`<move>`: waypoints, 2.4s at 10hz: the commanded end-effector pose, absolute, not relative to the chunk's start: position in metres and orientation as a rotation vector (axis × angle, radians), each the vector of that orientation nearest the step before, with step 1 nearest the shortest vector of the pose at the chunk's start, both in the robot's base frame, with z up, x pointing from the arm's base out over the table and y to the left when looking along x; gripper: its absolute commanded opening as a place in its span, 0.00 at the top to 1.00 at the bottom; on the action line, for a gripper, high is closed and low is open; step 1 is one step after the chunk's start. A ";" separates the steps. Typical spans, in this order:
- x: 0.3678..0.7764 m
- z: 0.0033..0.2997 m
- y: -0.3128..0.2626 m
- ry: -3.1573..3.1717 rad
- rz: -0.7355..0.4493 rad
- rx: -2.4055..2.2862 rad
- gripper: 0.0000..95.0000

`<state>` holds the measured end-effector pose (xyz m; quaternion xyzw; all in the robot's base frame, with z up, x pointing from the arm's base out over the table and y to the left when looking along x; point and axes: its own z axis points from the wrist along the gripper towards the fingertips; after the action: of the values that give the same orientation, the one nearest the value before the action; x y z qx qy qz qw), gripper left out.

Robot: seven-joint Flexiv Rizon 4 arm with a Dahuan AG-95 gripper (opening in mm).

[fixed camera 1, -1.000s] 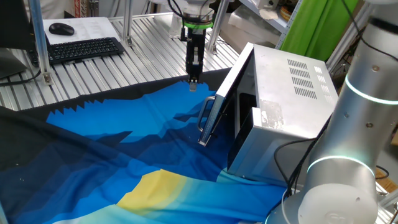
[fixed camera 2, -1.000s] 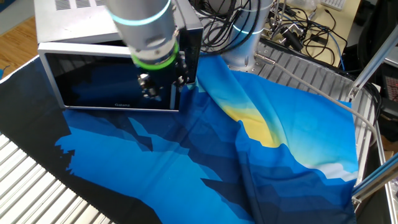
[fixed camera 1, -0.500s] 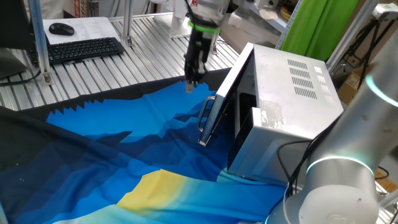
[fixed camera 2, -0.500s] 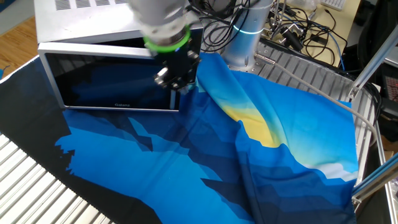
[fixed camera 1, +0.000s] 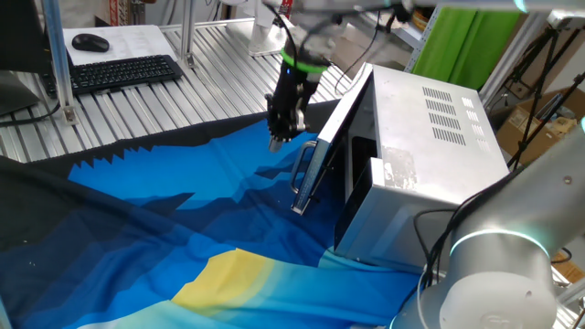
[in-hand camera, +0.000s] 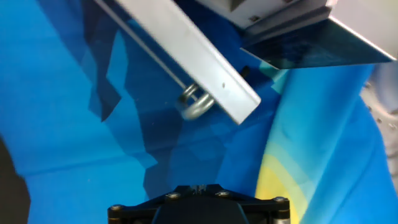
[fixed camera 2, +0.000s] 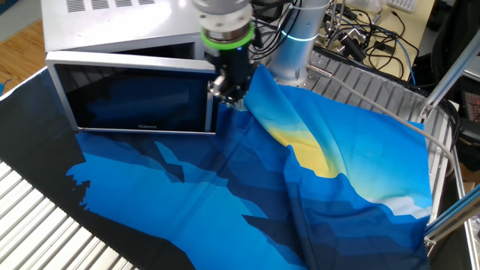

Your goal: Open the microwave door

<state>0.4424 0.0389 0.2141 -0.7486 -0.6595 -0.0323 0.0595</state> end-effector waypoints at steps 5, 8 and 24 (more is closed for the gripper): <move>0.405 0.204 0.049 -2.055 -0.099 -2.354 1.00; 0.408 0.195 0.050 -2.028 -0.039 -2.427 1.00; 0.407 0.183 0.053 -2.025 0.008 -2.335 1.00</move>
<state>0.4066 0.0524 0.1834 -0.7554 -0.6547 0.0037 0.0246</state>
